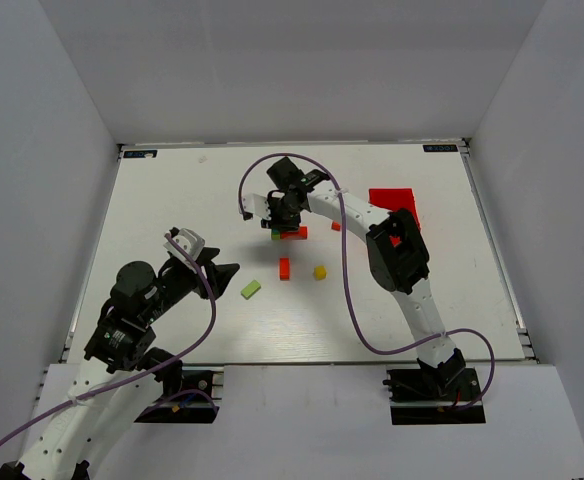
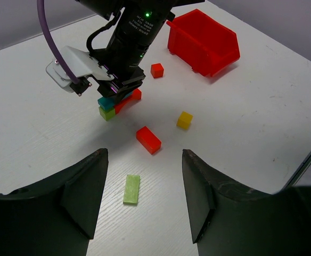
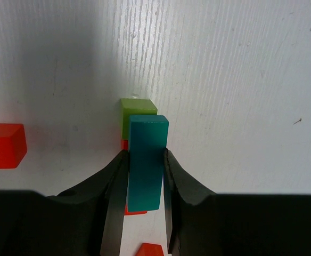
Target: Build the wood block tower
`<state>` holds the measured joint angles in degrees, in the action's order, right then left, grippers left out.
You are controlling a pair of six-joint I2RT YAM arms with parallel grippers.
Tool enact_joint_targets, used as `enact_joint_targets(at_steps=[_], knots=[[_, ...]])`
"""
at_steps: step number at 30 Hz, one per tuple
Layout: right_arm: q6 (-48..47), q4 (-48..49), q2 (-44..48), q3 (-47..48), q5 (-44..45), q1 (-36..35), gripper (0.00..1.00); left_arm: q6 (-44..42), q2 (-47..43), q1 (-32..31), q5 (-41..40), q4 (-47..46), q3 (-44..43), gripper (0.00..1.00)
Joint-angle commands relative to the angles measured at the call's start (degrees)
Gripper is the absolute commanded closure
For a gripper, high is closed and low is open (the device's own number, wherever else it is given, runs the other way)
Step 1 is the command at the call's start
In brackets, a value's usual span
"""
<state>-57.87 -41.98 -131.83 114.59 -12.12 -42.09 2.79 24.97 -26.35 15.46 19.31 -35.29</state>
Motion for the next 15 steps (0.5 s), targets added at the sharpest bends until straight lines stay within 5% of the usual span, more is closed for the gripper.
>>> enact_joint_targets(at_steps=[1,15], knots=[[-0.85,-0.03,-0.88,2.92,-0.27,-0.19,0.91,-0.24,0.08,0.33,0.44,0.29,-0.75,0.32],[0.04,-0.03,-1.32,3.19,-0.71,-0.19,0.90,-0.24,0.08,0.33,0.44,0.29,-0.75,0.32]])
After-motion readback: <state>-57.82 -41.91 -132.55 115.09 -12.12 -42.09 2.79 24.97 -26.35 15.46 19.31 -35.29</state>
